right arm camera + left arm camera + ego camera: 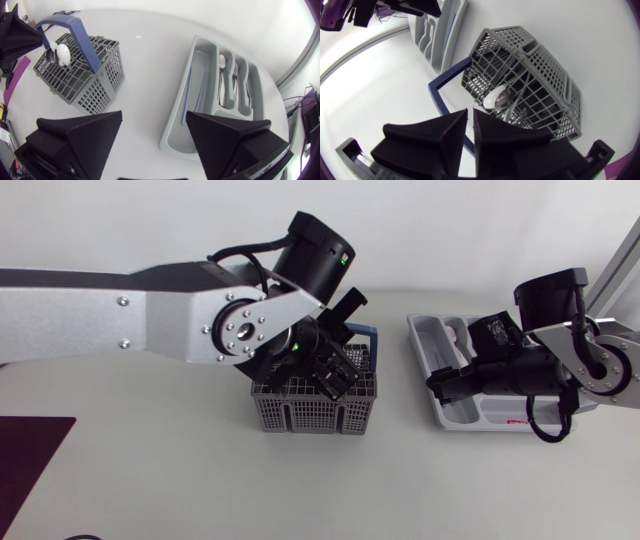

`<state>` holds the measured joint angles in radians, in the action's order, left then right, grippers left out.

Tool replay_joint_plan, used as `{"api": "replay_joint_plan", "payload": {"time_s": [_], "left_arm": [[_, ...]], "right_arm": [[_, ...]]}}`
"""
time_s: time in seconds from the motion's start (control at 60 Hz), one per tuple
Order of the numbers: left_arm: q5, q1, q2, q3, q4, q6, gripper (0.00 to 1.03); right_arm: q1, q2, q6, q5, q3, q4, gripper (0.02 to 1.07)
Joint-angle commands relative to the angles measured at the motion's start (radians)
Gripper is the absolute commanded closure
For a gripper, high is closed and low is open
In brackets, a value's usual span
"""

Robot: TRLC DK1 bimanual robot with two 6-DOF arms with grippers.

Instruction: Unload the cutlery basket into the drawer organizer.

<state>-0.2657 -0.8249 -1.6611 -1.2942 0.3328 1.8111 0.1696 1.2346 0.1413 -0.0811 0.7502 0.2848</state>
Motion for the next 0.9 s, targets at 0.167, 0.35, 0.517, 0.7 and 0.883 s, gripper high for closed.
{"api": "replay_joint_plan", "payload": {"time_s": [0.167,0.35,0.517,0.7,0.883], "left_arm": [[0.008,-0.033,-0.020,-0.143,0.249,-0.303,0.39],[0.010,0.007,-0.014,-0.128,0.284,-0.242,0.39],[0.000,0.009,-0.020,-0.160,0.379,-0.251,0.39],[-0.001,0.020,-0.020,-0.145,0.385,-0.173,0.39],[-0.017,0.026,-0.028,-0.122,0.373,-0.068,0.39]], "right_arm": [[0.007,-0.026,-0.002,0.006,-0.040,0.011,0.15],[0.008,-0.034,0.001,0.004,-0.037,0.014,0.15],[0.015,-0.035,-0.002,0.004,-0.051,0.008,0.15],[0.010,-0.040,0.011,-0.002,-0.063,0.004,0.15],[0.005,-0.037,0.015,-0.009,-0.066,-0.006,0.15]]}}
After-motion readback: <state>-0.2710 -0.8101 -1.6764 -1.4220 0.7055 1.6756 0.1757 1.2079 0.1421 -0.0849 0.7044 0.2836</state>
